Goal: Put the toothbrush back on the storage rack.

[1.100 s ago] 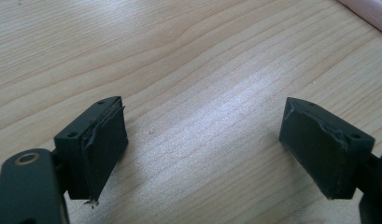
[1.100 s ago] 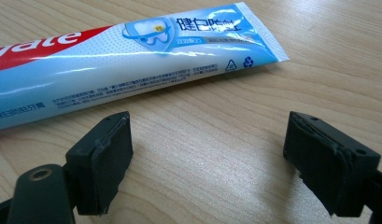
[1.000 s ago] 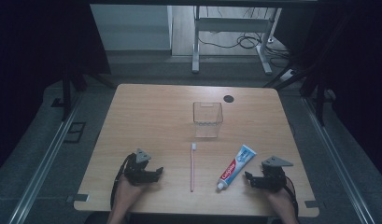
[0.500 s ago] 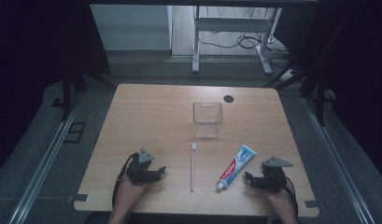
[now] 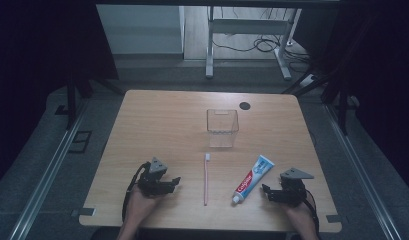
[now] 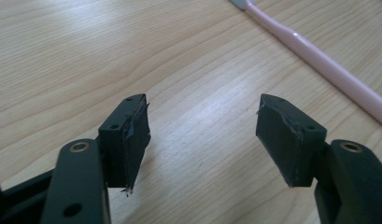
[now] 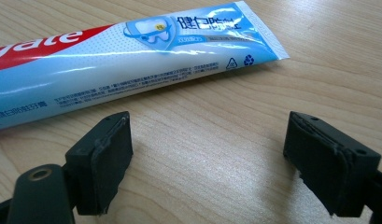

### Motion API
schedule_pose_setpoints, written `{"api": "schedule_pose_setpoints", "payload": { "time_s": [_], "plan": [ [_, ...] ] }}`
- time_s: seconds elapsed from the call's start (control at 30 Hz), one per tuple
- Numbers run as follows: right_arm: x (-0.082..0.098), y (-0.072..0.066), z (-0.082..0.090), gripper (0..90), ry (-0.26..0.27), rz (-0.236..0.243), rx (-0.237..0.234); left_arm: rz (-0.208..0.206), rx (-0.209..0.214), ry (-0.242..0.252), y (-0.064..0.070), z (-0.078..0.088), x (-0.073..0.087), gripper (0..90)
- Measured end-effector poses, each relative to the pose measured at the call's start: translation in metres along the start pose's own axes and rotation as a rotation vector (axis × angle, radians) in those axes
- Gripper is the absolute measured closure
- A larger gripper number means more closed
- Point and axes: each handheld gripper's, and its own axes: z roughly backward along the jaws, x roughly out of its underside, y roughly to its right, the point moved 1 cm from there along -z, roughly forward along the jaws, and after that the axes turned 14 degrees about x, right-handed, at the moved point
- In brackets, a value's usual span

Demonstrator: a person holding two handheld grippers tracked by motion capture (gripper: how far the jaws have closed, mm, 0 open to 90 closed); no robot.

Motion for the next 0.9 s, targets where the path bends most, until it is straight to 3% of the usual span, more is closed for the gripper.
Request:
{"api": "schedule_pose_setpoints", "payload": {
  "time_s": [0.4,0.63,0.73,0.9],
  "plan": [
    [0.000,0.000,0.000,15.4,0.000,0.000,0.000,-0.048,0.066,-0.009,0.010,-0.006,-0.013,60.6],
    [0.000,0.000,0.000,15.4,0.000,-0.001,0.000,-0.103,0.097,-0.037,0.022,-0.015,-0.025,82.8],
    [0.000,0.000,0.000,15.4,-0.001,-0.003,0.000,-0.108,0.135,-0.042,0.026,-0.021,-0.031,89.1],
    [0.000,0.000,0.000,15.4,0.000,-0.002,0.000,-0.109,0.159,-0.053,0.033,-0.028,-0.035,89.5]
  ]
}}
